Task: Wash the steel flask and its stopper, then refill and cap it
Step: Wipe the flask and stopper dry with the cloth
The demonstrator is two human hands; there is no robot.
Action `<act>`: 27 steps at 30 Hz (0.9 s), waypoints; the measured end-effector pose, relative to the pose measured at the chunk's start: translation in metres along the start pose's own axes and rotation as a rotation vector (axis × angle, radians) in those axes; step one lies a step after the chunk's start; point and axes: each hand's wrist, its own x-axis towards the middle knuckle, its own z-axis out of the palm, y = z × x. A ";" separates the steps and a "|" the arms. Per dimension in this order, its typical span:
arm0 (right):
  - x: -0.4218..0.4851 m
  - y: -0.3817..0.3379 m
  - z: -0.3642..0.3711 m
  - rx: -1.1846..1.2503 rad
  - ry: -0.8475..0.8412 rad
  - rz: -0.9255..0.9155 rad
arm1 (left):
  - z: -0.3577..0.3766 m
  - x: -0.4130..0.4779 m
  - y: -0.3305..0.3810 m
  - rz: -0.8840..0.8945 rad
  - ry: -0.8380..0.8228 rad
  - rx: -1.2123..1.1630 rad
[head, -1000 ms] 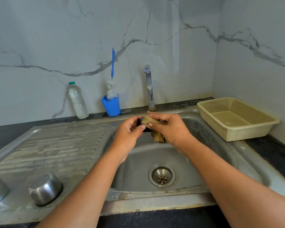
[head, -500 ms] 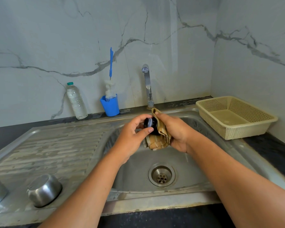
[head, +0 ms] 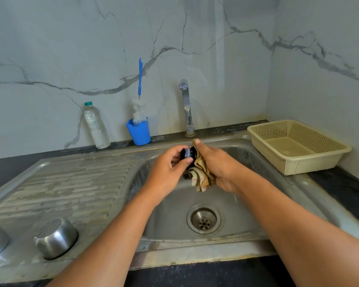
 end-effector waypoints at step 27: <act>-0.008 -0.006 0.001 0.197 -0.020 -0.300 | -0.013 0.000 0.011 -0.440 -0.036 -0.889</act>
